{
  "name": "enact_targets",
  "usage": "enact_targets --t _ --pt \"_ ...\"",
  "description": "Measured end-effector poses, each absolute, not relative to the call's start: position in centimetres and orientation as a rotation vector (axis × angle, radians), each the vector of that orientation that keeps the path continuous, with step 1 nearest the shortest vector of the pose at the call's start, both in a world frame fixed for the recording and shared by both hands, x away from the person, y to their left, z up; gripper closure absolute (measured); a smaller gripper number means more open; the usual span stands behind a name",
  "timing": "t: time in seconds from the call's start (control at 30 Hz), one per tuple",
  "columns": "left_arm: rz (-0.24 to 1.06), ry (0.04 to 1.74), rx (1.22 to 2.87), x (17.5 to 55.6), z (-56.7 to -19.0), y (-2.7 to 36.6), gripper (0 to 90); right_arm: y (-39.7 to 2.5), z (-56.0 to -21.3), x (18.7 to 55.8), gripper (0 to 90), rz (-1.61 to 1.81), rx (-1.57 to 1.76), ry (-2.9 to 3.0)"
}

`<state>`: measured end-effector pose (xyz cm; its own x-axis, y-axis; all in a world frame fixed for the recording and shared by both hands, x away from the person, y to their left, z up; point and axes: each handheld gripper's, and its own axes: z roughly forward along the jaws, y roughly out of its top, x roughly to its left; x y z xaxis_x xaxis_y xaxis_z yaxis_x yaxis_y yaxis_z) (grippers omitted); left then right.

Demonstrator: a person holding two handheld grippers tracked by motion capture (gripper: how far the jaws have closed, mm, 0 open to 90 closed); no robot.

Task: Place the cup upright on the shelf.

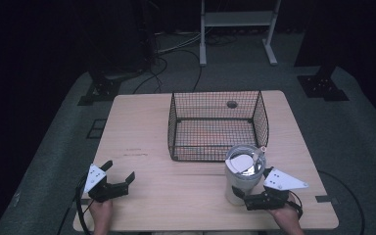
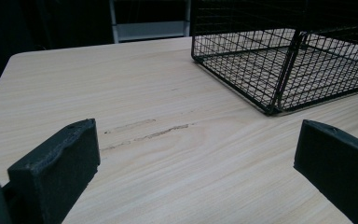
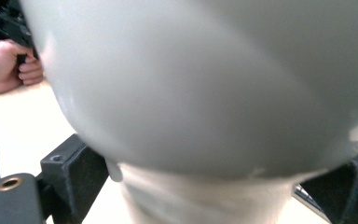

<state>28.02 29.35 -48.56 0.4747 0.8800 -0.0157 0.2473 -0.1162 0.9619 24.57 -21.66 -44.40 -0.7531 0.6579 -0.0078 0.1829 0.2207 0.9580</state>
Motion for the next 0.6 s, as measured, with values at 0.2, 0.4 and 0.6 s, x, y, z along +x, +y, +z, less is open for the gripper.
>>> enact_targets --t 0.2,0.4,0.6 --pt "0.728 0.990 1.636 28.0 -48.6 29.4 0.0 -21.5 -43.6 24.8 9.1 1.564 0.747 2.080" --pt "0.728 0.990 1.634 28.0 -48.6 29.4 0.0 -21.1 -42.9 25.2 9.1 1.605 0.740 2.070" --pt "0.726 0.991 1.634 28.0 -48.6 29.4 0.0 -20.8 -42.0 25.5 9.1 1.641 0.729 2.061"
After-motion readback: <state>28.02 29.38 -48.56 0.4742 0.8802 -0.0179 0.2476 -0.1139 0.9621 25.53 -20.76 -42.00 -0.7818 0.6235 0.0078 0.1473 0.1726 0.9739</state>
